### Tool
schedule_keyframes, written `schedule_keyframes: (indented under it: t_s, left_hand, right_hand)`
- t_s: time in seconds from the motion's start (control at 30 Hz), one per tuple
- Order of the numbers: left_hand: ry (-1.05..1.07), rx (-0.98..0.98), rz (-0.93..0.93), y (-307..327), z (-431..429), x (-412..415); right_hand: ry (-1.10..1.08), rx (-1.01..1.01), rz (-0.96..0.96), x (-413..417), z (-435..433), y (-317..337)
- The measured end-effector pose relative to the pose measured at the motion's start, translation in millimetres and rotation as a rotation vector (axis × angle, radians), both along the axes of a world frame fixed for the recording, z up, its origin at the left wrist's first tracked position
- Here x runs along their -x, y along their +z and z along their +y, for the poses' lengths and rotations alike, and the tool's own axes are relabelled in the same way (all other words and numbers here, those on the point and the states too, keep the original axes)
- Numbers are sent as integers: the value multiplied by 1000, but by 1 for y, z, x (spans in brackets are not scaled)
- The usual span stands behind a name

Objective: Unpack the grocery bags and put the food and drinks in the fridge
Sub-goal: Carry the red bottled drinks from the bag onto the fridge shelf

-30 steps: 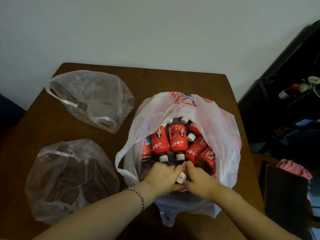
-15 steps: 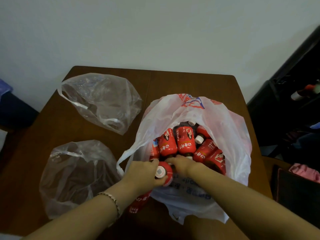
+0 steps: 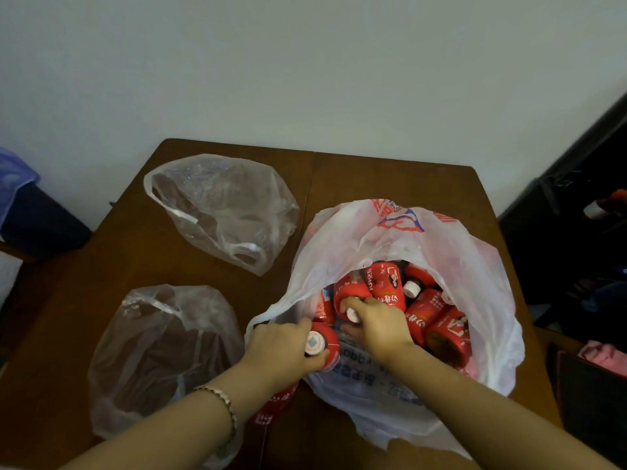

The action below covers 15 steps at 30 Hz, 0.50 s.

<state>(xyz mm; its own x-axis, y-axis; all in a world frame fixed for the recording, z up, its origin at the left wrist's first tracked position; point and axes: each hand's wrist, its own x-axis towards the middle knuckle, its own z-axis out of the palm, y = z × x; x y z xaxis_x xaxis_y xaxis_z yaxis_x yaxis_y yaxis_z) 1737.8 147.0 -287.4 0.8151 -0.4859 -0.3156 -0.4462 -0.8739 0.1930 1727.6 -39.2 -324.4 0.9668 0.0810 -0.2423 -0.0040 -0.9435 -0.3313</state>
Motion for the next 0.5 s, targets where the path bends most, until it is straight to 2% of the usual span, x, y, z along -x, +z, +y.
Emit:
schedule_keyframes:
  t_s: [0.13, 0.27, 0.37, 0.5]
  left_hand:
    - [-36, -22, -20, 6, -1, -2]
    - [-64, -48, -38, 13, -4, 0]
    - [-42, -47, -66, 22, -5, 1]
    - [28, 4, -160, 42, -9, 6]
  right_hand:
    - [-61, 39, 22, 10, 3, 16]
    - [-242, 157, 84, 27, 4, 10]
    - [-233, 216, 93, 34, 5, 5]
    - [-182, 148, 51, 35, -1, 25]
